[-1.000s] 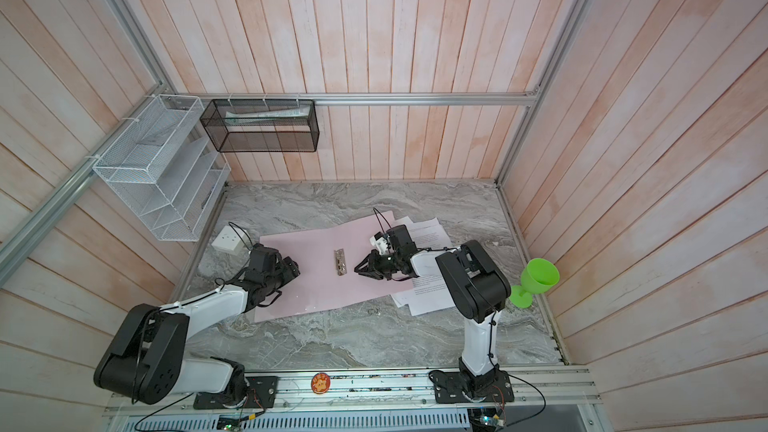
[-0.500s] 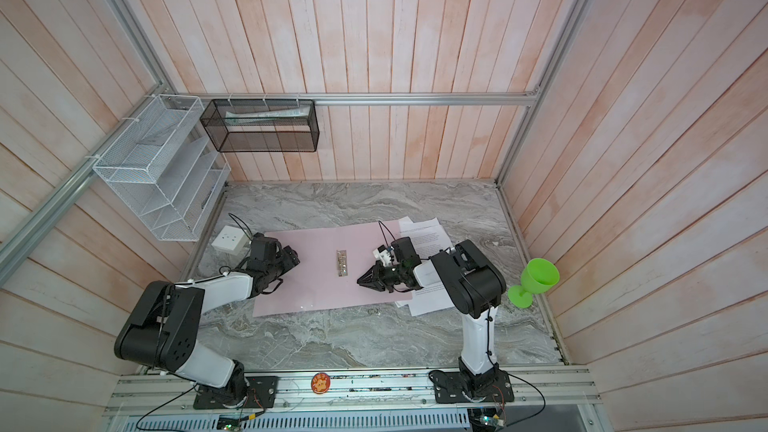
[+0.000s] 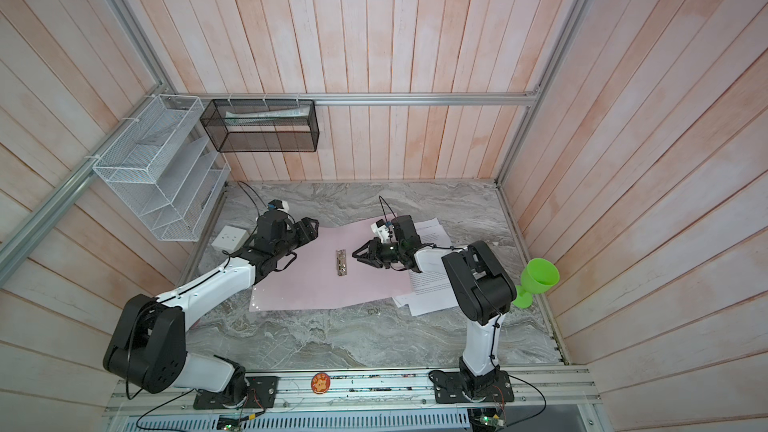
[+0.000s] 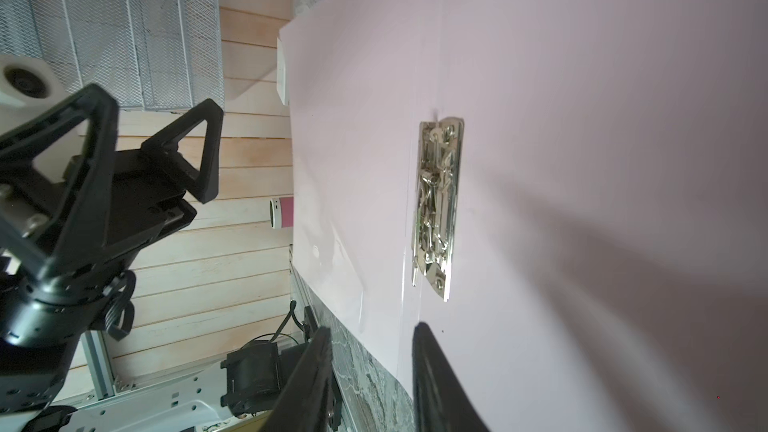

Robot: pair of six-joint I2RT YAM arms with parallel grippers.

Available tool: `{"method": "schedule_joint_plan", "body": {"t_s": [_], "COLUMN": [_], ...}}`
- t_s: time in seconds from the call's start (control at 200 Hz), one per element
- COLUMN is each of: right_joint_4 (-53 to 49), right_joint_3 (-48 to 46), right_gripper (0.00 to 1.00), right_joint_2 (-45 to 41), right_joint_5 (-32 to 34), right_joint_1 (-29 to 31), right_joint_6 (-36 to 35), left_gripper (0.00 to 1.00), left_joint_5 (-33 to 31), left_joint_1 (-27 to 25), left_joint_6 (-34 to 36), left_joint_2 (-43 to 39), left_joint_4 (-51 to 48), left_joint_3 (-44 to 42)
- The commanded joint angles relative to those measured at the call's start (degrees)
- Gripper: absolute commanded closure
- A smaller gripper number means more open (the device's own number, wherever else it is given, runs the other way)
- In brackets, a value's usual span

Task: Put the files into the folder

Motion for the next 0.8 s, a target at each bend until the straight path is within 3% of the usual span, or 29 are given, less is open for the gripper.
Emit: {"method": "schedule_joint_plan", "body": {"t_s": [0.0,0.19,0.34,0.52,0.665,0.795], "right_joint_4": [-4.70,-13.28,-21.64,-27.13,-32.28,-31.79], "right_joint_3": [2.50,0.06,-0.31,-0.53,-1.58,-6.58], "right_gripper": [0.68,0.67,0.60,0.55,0.49,0.46], "right_joint_2": [-4.25,-14.10,-19.74,-20.73,-19.45,-20.33], "right_joint_5": [1.10,12.38,25.77,27.96,31.14,31.45], "right_joint_1": [-4.19,-16.39,-25.98,-35.88,-38.22,-39.73], "right_joint_6": [-3.62,-11.68,-20.88,-28.00,-33.73,-34.50], "left_gripper": [0.18,0.18,0.18,0.18,0.18,0.18], "left_joint_5": [3.04,7.24,10.63,15.98,17.67,18.69], "left_joint_1": [-3.20,-5.71,-6.81,-6.88,-6.90,-6.85], "left_joint_6": [1.72,2.73,3.37,5.03,8.21,9.52], "left_joint_2": [4.90,10.50,13.62,16.26,17.73,17.95], "left_joint_4": [-2.09,-0.14,-0.37,-2.61,-4.79,-4.88], "left_joint_3": [4.05,8.16,10.64,12.17,13.39,12.62]}}
